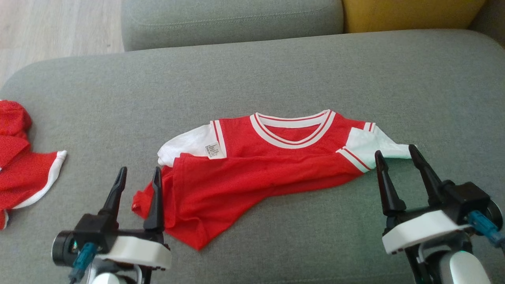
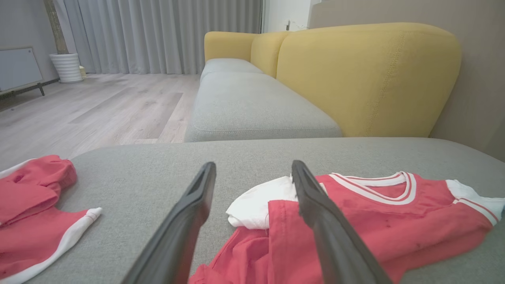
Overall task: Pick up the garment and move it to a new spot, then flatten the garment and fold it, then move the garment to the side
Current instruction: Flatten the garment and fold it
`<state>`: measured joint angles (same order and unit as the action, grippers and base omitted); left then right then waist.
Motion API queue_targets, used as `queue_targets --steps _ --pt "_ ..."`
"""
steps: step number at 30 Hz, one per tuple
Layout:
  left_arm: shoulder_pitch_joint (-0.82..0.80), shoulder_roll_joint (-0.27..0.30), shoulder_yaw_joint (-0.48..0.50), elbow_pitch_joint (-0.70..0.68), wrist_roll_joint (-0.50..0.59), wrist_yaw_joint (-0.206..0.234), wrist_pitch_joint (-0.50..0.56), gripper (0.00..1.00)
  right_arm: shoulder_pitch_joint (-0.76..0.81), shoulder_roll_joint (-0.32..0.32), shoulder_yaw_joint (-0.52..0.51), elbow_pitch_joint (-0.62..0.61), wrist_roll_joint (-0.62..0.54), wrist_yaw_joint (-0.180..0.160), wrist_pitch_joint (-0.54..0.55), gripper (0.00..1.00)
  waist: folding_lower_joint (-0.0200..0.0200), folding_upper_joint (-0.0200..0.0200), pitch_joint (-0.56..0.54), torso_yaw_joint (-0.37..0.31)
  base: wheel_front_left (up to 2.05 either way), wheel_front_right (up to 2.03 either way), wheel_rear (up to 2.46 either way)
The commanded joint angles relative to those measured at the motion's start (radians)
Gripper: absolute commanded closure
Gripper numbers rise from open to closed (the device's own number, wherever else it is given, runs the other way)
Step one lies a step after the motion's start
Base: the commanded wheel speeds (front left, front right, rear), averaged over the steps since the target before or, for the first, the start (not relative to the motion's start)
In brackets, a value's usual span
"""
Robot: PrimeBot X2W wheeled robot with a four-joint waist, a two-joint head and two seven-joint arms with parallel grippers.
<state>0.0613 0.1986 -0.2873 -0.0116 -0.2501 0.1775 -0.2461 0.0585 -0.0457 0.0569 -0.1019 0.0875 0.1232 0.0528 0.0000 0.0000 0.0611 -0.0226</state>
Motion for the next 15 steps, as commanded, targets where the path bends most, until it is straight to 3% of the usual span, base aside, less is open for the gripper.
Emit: queue_targets --steps 1,7,15 --pt "-0.036 0.013 0.027 -0.03 -0.006 0.003 0.007 0.0 -0.02 -0.004 0.02 -0.04 0.006 0.008 0.002 0.0 0.0 0.0 0.003 0.002 0.0 0.0 0.0" --pt "-0.065 0.012 0.013 -0.004 -0.025 -0.02 0.033 0.0 -0.025 -0.004 0.017 -0.038 0.01 0.008 0.001 0.0 0.0 0.0 0.017 0.007 0.0 0.0 0.0" --pt "-0.189 -0.008 -0.031 0.136 -0.091 -0.115 0.117 0.0 -0.048 -0.004 0.032 -0.026 0.022 0.008 0.0 0.0 0.0 0.0 0.061 0.001 0.0 0.0 0.0"
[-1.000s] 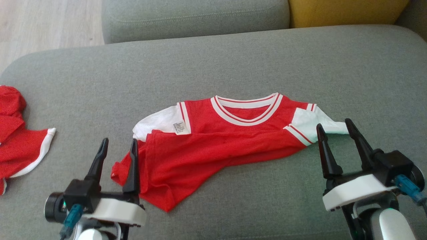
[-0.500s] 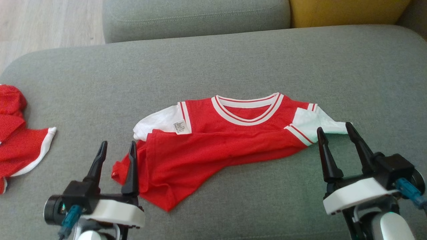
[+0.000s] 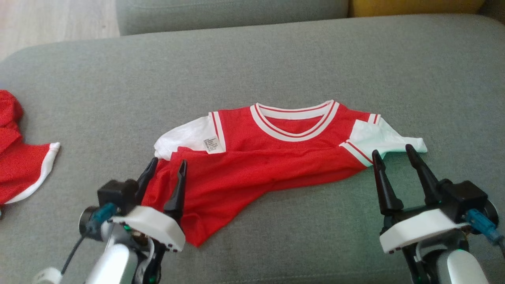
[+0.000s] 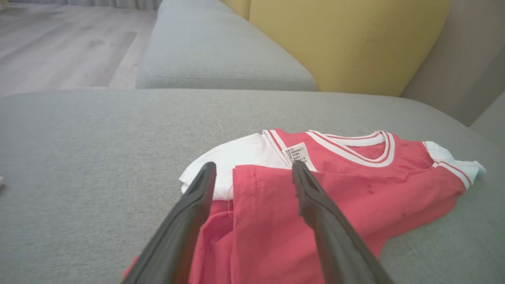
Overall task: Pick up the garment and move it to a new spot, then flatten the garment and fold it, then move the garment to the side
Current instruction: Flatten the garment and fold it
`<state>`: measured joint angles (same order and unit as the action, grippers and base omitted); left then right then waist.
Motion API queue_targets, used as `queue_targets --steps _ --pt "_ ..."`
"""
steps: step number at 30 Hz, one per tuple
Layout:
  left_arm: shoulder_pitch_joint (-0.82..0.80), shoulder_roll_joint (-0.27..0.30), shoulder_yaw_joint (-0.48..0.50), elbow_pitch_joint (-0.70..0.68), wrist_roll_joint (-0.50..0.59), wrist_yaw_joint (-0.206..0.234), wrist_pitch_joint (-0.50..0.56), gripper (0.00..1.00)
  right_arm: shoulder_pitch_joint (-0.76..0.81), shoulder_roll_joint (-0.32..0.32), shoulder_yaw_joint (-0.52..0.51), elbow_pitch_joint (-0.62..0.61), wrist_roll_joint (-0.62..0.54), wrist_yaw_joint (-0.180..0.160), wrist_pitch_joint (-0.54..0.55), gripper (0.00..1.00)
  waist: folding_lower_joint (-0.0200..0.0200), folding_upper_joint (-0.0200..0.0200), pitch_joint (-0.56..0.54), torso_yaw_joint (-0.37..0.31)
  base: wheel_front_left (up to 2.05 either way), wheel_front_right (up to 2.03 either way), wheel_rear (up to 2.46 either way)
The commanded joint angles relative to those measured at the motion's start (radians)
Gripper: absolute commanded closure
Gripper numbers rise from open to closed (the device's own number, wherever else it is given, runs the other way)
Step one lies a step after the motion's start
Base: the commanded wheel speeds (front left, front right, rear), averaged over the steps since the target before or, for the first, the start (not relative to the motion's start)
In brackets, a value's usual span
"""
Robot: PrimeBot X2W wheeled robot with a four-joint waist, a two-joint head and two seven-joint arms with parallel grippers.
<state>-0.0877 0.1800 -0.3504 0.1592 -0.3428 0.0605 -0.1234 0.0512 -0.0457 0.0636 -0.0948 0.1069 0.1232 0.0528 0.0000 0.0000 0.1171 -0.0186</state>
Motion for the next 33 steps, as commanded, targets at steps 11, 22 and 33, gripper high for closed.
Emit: queue_targets --steps 11,22,33 --pt "-0.151 -0.009 0.04 0.157 -0.077 -0.082 -0.02 0.41 -0.065 -0.004 0.036 -0.007 0.008 0.008 -0.006 0.0 0.0 0.0 0.051 -0.03 0.0 0.0 0.0" --pt "-0.158 0.005 0.03 0.134 -0.046 -0.067 -0.08 1.0 -0.103 -0.004 -0.033 0.037 0.01 0.008 -0.017 0.0 0.0 0.0 0.067 -0.019 0.0 0.0 0.0" --pt "-0.156 0.001 0.008 0.044 -0.03 -0.044 -0.076 1.0 -0.279 -0.057 -0.2 0.334 -0.015 0.008 -0.004 0.0 0.0 0.0 0.115 0.001 0.0 0.0 0.0"
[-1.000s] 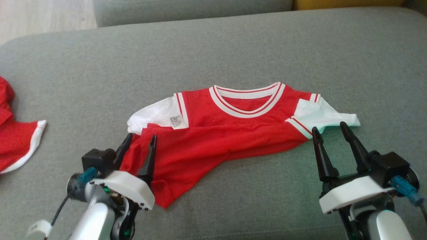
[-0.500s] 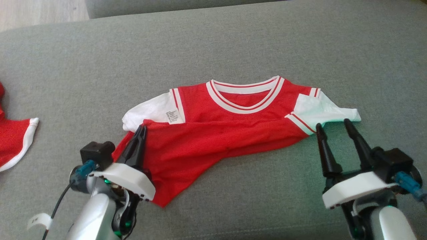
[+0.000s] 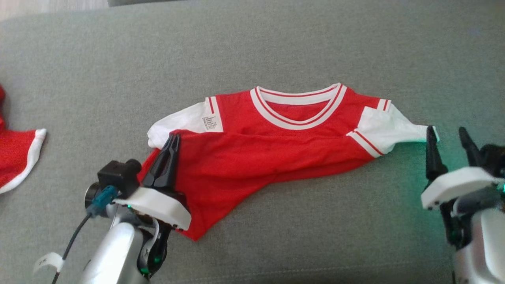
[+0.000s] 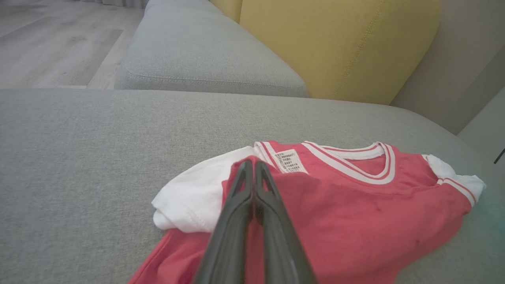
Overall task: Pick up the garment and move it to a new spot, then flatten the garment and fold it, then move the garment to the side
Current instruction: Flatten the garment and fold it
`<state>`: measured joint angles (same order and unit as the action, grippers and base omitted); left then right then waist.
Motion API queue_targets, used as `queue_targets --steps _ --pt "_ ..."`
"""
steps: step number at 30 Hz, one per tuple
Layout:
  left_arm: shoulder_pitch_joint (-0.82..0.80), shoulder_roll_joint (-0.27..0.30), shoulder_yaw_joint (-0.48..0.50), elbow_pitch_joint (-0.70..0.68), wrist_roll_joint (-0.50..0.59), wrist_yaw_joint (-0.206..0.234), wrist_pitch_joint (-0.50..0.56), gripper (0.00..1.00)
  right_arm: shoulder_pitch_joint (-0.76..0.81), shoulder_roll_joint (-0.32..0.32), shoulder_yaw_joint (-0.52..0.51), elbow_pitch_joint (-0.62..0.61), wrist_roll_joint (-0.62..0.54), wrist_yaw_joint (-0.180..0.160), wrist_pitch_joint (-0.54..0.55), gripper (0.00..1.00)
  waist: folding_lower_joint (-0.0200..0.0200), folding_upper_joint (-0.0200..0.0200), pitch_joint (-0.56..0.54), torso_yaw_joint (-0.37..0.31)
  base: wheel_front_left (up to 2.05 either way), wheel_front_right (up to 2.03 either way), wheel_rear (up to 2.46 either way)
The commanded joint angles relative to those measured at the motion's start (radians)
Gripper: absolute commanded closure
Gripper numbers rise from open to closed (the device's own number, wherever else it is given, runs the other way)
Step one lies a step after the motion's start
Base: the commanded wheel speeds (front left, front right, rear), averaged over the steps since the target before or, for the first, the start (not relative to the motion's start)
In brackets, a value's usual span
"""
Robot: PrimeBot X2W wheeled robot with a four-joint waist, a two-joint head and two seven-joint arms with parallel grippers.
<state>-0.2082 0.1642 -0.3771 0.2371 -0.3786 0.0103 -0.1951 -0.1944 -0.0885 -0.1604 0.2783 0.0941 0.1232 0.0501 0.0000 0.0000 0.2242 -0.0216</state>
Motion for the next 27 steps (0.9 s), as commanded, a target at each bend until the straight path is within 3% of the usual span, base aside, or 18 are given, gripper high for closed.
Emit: queue_targets --steps 1,14,15,17,21,27 --pt "-0.04 0.016 0.031 -0.039 0.008 0.006 -0.004 1.0 -0.054 -0.019 0.016 -0.006 -0.002 0.008 0.003 0.0 0.0 0.0 0.016 0.007 0.0 0.0 0.0" --pt "-0.081 0.018 0.013 -0.061 0.018 0.003 -0.013 1.0 -0.215 -0.027 -0.031 0.283 0.034 0.008 0.152 0.0 0.0 0.0 0.091 0.029 0.0 0.0 0.0" --pt "-0.082 0.019 0.013 -0.061 0.018 0.004 -0.015 1.0 -0.213 -0.022 -0.032 0.289 0.043 0.008 0.167 0.21 0.0 0.0 0.092 0.03 0.0 0.0 0.0" --pt "-0.084 0.021 0.015 -0.064 0.021 0.008 -0.02 1.0 -0.201 -0.015 -0.036 0.288 0.052 0.008 0.187 1.0 0.0 0.0 0.093 0.032 0.0 0.0 0.0" --pt "-0.083 0.027 0.026 -0.074 0.024 0.017 -0.033 1.0 -0.165 0.002 -0.043 0.233 0.073 0.008 0.172 1.0 0.0 0.0 0.087 0.03 0.0 0.0 0.0" --pt "-0.081 0.047 0.057 -0.126 0.042 0.039 -0.053 1.0 -0.125 0.014 -0.013 0.046 0.109 0.008 0.066 1.0 0.0 0.0 0.058 0.004 0.0 0.0 0.0"
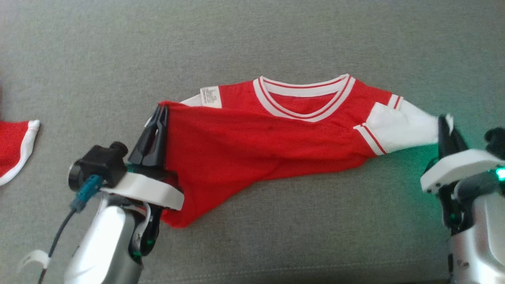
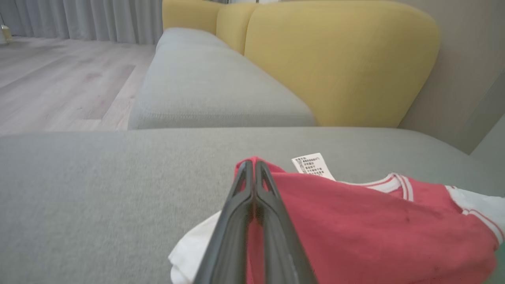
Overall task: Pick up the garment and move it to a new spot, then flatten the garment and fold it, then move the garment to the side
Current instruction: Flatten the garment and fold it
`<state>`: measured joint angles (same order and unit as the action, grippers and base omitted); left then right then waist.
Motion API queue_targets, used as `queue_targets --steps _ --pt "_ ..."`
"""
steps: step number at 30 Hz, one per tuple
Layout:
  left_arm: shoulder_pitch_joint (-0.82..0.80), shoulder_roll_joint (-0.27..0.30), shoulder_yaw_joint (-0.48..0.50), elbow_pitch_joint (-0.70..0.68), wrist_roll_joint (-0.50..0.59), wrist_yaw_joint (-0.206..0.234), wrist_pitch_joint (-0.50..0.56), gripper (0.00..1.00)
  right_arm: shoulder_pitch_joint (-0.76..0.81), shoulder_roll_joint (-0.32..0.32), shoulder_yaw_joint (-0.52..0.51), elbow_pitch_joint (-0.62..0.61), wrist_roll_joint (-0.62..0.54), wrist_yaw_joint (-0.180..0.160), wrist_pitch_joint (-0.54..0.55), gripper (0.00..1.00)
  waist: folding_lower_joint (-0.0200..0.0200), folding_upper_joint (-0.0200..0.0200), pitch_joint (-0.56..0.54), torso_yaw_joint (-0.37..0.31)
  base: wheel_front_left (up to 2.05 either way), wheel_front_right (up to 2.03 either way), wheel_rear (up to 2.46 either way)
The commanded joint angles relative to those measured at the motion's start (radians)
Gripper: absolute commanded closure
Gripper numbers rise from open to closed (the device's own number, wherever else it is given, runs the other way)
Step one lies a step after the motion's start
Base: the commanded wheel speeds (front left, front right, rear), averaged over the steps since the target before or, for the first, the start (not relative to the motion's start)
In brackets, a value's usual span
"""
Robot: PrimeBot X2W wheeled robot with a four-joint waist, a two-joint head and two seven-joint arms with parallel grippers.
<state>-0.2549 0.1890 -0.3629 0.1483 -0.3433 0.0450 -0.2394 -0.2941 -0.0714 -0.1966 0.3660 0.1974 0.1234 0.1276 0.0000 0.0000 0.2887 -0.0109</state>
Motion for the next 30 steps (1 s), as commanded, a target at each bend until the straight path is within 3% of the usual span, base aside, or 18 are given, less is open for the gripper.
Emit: queue_targets --steps 1,7,15,21,30 --pt "-0.035 0.027 0.048 -0.052 0.01 0.007 -0.011 1.0 -0.023 -0.006 0.036 -0.081 0.009 0.007 -0.025 1.0 0.0 0.0 -0.013 -0.011 0.0 0.0 0.0" --pt "-0.061 0.051 0.077 -0.159 0.035 0.018 -0.018 1.0 -0.03 -0.045 0.093 -0.32 0.032 0.007 -0.046 1.0 0.0 0.0 -0.047 -0.028 0.0 0.0 0.0" --pt "-0.181 0.084 0.118 -0.271 0.06 0.026 -0.015 1.0 -0.135 -0.111 0.123 -0.581 0.037 0.007 0.006 1.0 0.0 0.0 -0.102 -0.027 0.0 0.0 0.0" --pt "-0.287 0.103 0.139 -0.33 0.069 0.028 0.012 1.0 -0.25 -0.146 0.123 -0.686 0.039 0.007 0.073 1.0 0.0 0.0 -0.139 -0.024 0.0 0.0 0.0" --pt "-0.426 0.106 0.147 -0.358 0.053 0.022 0.071 1.0 -0.402 -0.174 0.126 -0.715 0.055 0.007 0.171 1.0 0.0 0.0 -0.181 -0.02 0.0 0.0 0.0"
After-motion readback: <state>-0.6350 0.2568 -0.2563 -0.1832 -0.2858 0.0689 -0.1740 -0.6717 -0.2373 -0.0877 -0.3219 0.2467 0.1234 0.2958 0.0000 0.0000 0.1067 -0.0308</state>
